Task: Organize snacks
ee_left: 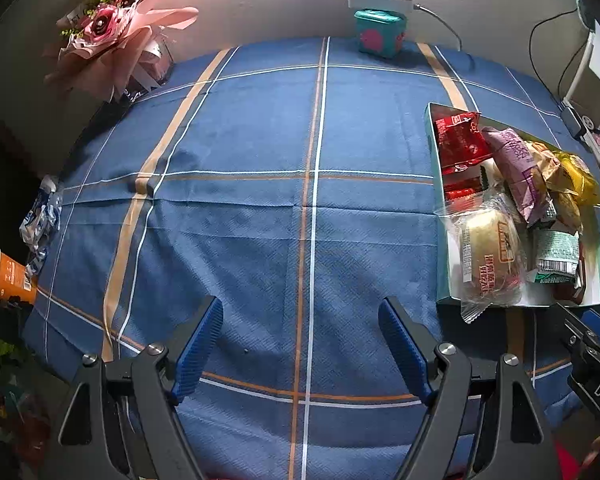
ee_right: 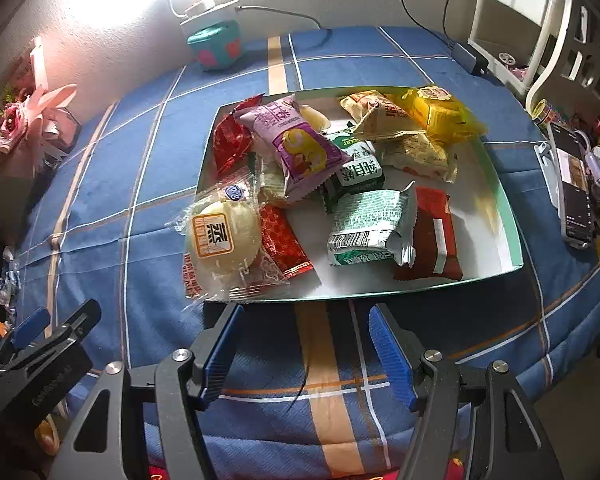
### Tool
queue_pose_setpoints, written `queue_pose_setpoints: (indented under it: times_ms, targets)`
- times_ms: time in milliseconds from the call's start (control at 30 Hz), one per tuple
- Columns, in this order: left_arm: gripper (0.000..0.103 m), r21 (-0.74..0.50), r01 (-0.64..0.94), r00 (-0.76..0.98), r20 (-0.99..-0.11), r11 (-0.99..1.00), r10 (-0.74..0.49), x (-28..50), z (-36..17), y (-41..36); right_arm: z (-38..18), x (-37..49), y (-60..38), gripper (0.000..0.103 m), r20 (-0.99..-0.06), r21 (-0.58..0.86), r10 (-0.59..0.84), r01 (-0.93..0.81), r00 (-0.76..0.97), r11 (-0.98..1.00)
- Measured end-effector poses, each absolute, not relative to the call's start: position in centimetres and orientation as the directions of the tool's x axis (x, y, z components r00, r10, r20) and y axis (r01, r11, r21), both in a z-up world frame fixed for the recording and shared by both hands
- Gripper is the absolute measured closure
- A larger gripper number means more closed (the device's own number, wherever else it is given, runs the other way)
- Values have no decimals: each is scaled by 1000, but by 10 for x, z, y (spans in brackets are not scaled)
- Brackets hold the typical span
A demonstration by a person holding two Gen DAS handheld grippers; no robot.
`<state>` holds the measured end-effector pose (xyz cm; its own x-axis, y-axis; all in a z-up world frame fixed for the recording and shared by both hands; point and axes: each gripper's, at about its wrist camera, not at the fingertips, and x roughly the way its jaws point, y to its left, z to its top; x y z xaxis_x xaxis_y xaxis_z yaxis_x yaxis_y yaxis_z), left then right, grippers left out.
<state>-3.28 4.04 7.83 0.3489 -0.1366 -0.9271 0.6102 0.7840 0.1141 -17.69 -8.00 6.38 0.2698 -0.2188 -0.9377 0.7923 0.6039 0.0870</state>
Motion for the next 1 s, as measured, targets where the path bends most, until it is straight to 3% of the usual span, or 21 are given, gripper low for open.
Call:
queue_pose_setpoints:
  times_ms: [1000]
  targets:
    - [22, 123, 607, 335, -935, 785, -113, -31, 76, 39, 62, -171, -76, 34, -942, 49, -237, 794, 239, 606]
